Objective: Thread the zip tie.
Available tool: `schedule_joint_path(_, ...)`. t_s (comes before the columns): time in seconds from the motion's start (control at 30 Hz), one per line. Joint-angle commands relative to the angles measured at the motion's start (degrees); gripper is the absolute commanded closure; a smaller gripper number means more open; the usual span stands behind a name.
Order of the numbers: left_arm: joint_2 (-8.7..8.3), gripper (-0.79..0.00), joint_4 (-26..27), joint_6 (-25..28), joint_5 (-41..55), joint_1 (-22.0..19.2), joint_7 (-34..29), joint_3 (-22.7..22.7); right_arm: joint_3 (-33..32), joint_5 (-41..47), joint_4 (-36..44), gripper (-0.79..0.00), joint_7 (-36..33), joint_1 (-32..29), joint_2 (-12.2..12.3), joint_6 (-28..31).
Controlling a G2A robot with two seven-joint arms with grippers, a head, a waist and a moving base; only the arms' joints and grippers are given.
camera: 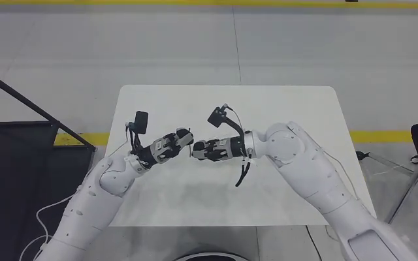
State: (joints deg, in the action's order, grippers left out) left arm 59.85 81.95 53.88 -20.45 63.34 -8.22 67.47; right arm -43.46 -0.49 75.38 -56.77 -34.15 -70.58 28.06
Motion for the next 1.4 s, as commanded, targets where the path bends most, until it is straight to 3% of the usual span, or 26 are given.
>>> schedule_joint_path(0.0, 0.10, 0.000, 0.0, -0.1, -0.2, 0.1, 0.4, 0.0, -0.1, 0.1, 0.0, -0.142, -0.1, -0.1, 0.0, 0.0)
schedule_joint_path(0.7, 0.90, 0.000, -0.1, -0.4, -1.3, 0.5, 1.1, 0.5, 1.8, 2.1, -2.4, -0.160, -1.7, 1.5, -1.6, 0.7)
schedule_joint_path(0.8, 0.99, 0.000, -0.2, -0.5, -1.3, 0.5, 1.0, 0.5, 1.9, 2.4, -2.9, -0.117, -1.8, 1.8, -1.8, 0.8)
schedule_joint_path(0.9, 1.07, 0.000, -0.2, -0.4, -1.2, 0.5, 0.8, 0.5, 2.0, 2.6, -3.3, -0.003, -2.0, 1.9, -1.9, 0.9)
schedule_joint_path(1.13, 1.26, 0.000, -0.2, -0.3, -0.9, 0.5, 0.6, 0.6, 2.1, 2.5, -3.9, 0.000, -2.2, 2.2, -2.2, 1.0)
schedule_joint_path(1.17, 1.29, -0.006, -0.3, -0.2, -0.8, 0.5, 0.5, 0.6, 2.1, 2.4, -4.0, 0.000, -2.2, 2.2, -2.3, 1.0)
schedule_joint_path(1.23, 1.32, -0.114, -0.4, -0.1, -0.6, 0.5, 0.2, 0.6, 2.1, 2.4, -4.1, 0.000, -2.4, 2.3, -2.4, 0.9)
schedule_joint_path(1.37, 1.38, -0.129, -0.5, 0.2, -0.2, 0.4, -0.4, 0.7, 2.1, 2.2, -4.3, 0.000, -2.4, 2.4, -2.5, 0.9)
